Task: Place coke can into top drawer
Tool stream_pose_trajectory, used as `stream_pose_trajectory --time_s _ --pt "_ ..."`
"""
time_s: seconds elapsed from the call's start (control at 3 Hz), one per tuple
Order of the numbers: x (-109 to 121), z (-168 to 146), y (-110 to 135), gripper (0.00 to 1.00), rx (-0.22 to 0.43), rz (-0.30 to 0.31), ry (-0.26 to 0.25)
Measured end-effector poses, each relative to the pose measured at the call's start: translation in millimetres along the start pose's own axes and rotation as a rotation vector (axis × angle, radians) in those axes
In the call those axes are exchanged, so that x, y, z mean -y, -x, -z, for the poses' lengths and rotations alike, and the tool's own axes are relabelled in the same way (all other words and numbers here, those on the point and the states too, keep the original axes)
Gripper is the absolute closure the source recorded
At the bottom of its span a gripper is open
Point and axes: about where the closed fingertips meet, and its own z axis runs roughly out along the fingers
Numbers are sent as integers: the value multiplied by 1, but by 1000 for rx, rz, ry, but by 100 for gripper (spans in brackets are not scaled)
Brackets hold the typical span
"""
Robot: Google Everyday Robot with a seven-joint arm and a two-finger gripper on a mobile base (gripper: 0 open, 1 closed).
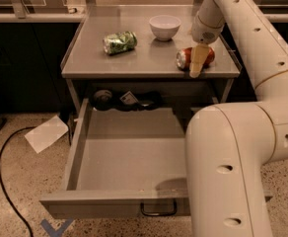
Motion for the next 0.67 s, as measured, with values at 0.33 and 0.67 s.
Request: stream_pose_trajectory --time_s 0.33,0.67 --pt "4 5 -13 0 13 -35 -21" --pt "8 1 -11 18 17 -33 -31"
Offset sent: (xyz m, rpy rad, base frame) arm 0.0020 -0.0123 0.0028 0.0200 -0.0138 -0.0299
